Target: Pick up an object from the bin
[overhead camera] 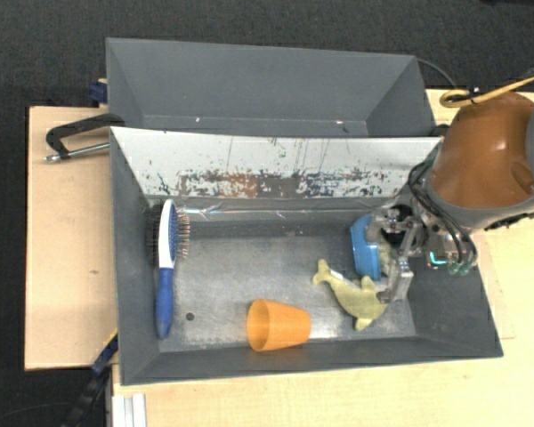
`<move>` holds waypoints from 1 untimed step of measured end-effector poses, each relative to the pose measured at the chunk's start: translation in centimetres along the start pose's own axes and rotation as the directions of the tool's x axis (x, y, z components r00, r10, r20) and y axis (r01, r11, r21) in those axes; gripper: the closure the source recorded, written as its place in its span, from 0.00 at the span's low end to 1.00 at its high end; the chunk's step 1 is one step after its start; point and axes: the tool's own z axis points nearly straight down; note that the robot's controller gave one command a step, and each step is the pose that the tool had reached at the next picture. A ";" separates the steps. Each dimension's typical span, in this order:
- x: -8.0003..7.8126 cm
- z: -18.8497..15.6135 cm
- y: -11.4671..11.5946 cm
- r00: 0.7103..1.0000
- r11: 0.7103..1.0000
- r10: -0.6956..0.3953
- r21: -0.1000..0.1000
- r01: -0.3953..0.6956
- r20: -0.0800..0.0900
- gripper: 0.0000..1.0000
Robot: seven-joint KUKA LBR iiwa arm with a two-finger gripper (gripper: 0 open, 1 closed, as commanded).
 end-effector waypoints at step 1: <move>-1.2 9.6 -1.9 0.995 0.995 -0.103 -0.003 0.103 0.004 0.00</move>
Offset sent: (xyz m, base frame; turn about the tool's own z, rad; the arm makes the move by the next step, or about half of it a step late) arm 0.0108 -0.0220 -0.0948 -0.1003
